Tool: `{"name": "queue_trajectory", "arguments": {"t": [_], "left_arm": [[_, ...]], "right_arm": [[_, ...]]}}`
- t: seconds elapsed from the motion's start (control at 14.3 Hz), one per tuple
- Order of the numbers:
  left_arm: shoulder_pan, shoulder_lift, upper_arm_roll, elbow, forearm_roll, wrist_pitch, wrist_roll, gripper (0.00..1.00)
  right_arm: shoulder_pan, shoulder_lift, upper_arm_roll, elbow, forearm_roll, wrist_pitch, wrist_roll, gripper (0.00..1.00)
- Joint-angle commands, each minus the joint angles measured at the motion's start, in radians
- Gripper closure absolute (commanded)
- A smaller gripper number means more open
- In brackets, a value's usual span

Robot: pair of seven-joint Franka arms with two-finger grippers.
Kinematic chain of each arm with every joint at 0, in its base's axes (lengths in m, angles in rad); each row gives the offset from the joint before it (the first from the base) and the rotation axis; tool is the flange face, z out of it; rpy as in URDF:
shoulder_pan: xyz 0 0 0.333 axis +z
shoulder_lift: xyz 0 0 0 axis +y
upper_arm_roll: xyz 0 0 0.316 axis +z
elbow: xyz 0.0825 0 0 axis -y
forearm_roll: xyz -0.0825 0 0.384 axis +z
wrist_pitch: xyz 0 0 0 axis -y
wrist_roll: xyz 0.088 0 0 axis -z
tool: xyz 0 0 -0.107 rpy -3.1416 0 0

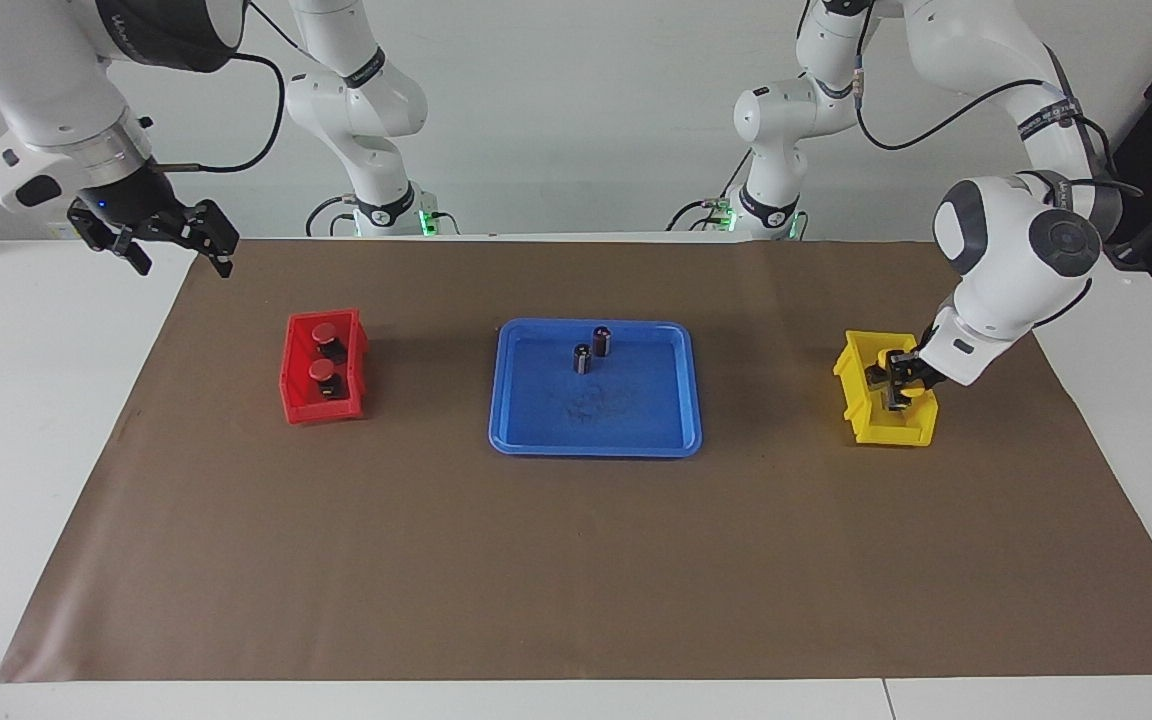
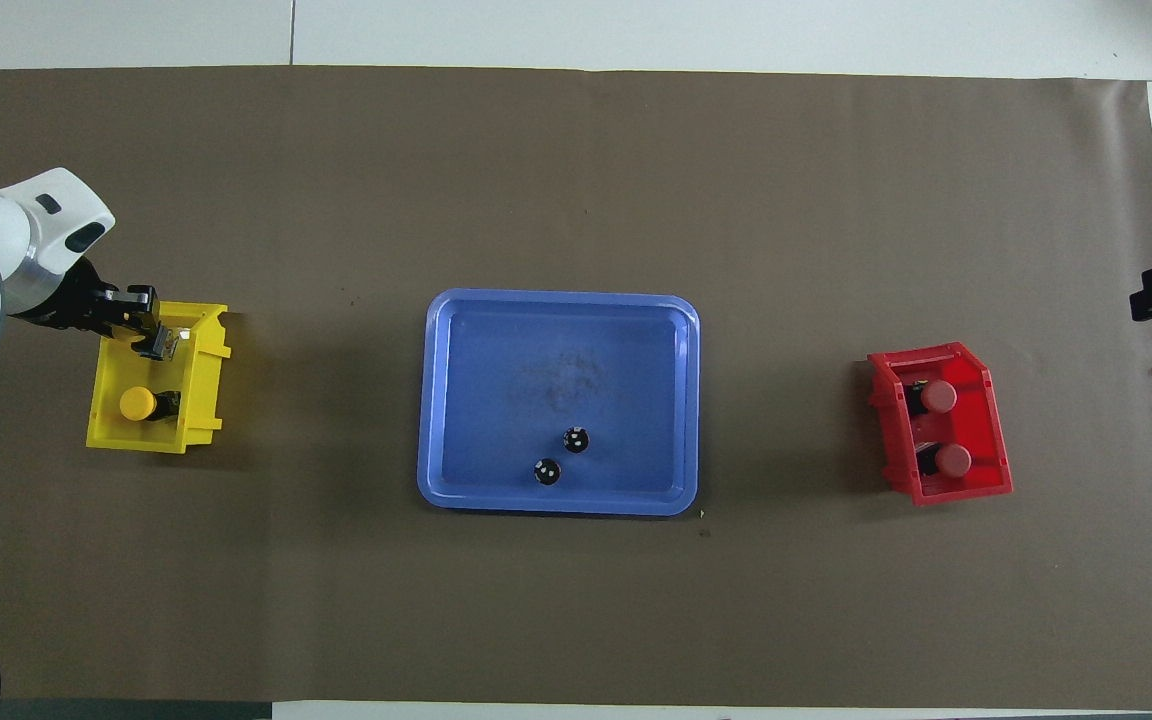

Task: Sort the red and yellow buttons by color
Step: 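Lower the yellow button into the yellow bin and open the left gripper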

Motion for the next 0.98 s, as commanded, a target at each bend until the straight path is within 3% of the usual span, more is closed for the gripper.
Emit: {"name": "queue_trajectory", "arguments": {"t": [0.0,0.63,0.7,0.84,0.91], "left_arm": [[-0.010,-0.071,0.029,-0.136,-0.026,0.140,0.026,0.98],[-0.008,-0.060,0.029,-0.190,-0.048,0.234,0.024,0.98],[-0.008,-0.060,0.031,-0.190,-0.048,0.234,0.024,0.94],[-0.003,-0.060,0.032,-0.189,-0.048,0.232,0.026,0.66],[-0.003,-0.060,0.032,-0.186,-0.048,0.229,0.026,0.61]], "right_arm": [[0.039,-0.002,-0.052,0.009,-0.001,-0.019,-0.005,0.00],[0.055,-0.005,-0.056,0.010,-0.002,-0.054,-0.005,0.00],[0.053,-0.005,-0.055,0.010,-0.002,-0.054,-0.003,0.00],[0.053,-0.010,-0.053,0.005,-0.002,-0.053,0.000,0.00],[0.055,-0.010,-0.053,0.005,-0.002,-0.048,0.003,0.00]]}}
